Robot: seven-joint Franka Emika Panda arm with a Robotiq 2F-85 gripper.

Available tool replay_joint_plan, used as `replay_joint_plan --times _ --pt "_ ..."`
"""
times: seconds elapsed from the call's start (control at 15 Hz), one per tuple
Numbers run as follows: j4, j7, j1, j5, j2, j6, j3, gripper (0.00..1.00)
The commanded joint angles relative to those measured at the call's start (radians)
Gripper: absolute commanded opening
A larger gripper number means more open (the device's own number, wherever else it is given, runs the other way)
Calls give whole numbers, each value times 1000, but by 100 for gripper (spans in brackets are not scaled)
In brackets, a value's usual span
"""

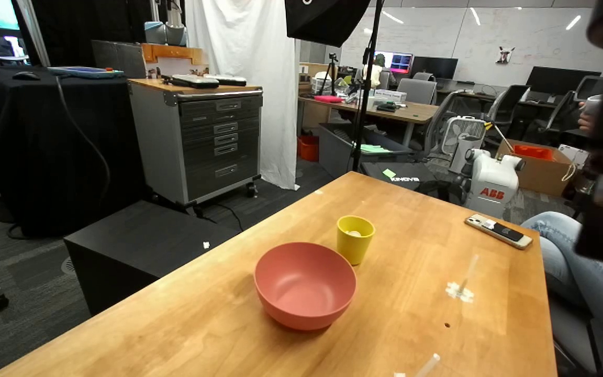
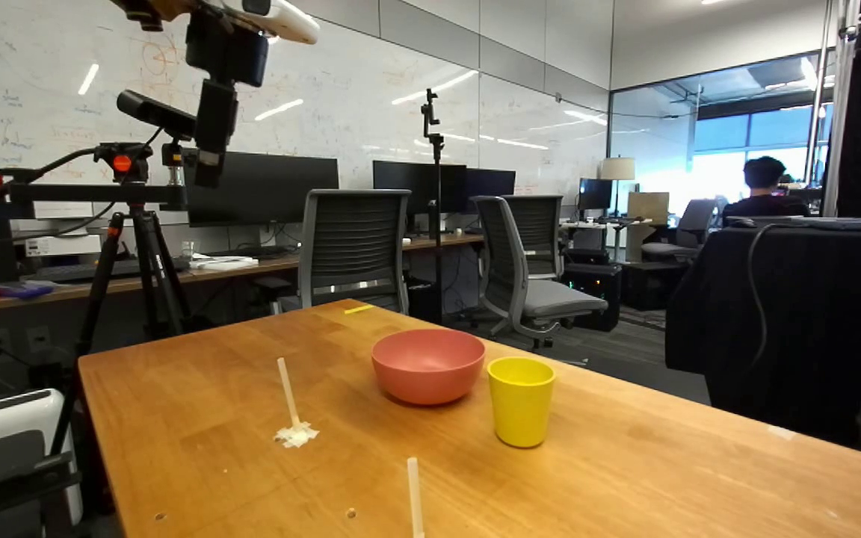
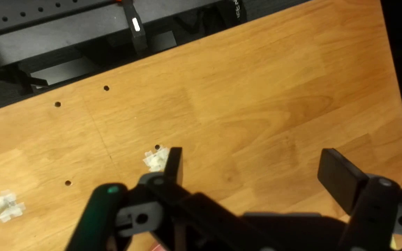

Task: Pour the contents in the cup into the bowl

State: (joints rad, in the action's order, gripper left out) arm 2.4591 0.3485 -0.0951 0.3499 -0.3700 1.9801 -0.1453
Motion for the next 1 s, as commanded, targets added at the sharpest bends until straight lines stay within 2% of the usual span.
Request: replay_joint_plan --times 0.0,0.4,0.93 --pt "-70 -4 44 -29 71 40 34 100" --pt "-225 27 85 -46 220 149 68 100" --pt "-540 118 110 -114 518 131 132 100"
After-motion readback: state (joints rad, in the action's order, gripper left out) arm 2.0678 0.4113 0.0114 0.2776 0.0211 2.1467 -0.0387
